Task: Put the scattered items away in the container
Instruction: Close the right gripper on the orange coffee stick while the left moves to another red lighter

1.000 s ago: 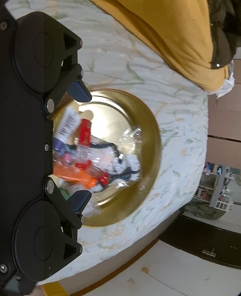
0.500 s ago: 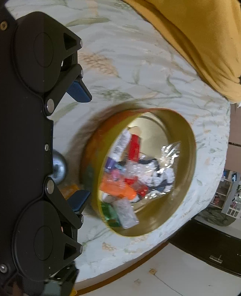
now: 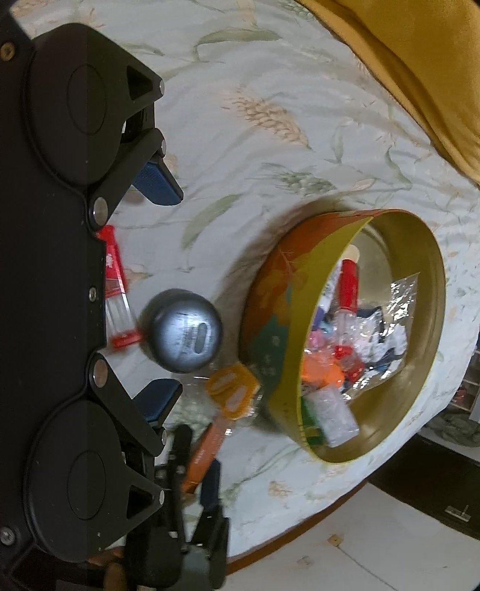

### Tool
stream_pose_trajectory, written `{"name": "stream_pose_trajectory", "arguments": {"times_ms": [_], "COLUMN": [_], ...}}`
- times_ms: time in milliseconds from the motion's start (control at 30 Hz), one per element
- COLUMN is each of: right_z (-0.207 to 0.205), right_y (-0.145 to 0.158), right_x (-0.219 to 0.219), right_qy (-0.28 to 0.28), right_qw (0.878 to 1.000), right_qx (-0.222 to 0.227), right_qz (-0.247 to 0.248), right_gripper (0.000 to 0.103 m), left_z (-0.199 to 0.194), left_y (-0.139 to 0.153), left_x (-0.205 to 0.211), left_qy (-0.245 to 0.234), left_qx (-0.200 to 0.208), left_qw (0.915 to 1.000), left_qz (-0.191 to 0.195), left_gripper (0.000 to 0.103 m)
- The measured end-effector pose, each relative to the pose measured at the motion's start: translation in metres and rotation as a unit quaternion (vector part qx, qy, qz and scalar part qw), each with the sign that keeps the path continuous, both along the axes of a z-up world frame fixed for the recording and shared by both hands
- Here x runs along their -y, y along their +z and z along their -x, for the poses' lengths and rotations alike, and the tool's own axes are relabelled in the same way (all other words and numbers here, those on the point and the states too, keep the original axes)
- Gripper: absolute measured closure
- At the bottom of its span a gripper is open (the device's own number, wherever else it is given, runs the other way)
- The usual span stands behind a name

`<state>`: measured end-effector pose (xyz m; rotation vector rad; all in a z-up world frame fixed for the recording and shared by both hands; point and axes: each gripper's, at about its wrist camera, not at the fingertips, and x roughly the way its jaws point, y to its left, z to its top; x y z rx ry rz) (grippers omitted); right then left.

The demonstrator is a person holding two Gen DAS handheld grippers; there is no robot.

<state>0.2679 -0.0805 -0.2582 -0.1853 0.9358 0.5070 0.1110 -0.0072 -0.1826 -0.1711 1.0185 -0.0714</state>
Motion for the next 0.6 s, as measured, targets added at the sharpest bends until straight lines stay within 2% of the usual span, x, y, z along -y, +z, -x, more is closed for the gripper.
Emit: {"name": "stream_pose_trajectory", "arguments": {"times_ms": [33,67,100,267,467,600], "right_z": [-0.002,-0.003,-0.004,-0.003,0.008,0.017], "right_y": [-0.001,-0.001,-0.001,0.002,0.014,0.027], "right_x": [-0.001,-0.002,-0.004,-0.006,0.007,0.018], "right_qy": [-0.001,0.0,0.001,0.021,0.008,0.001], "right_qw": [1.0,1.0,1.0,1.0,0.999,0.998], "right_qx": [-0.003,-0.003,-0.002,-0.014,-0.041,-0.044], "right_qz": [0.005,0.009,0.016,0.016,-0.025,-0.054], "right_gripper": [0.045,0.052,0.066,0.079,0.08,0.08], "left_z": [0.002,0.003,0.004,0.01,0.016,0.021], "left_y": [-0.001,-0.002,-0.003,-0.007,-0.013,-0.014], "left_x": [0.0,-0.001,-0.002,-0.005,-0.007,-0.005], "left_qy": [0.001,0.003,0.006,0.015,0.041,0.044], "left_qx": [-0.002,-0.004,-0.006,-0.014,-0.024,-0.023], "left_qw": [1.0,1.0,1.0,0.9997,0.9981,0.9979], "left_qz": [0.001,0.003,0.005,0.011,0.04,0.041], "left_gripper": [0.003,0.003,0.003,0.003,0.003,0.003]}}
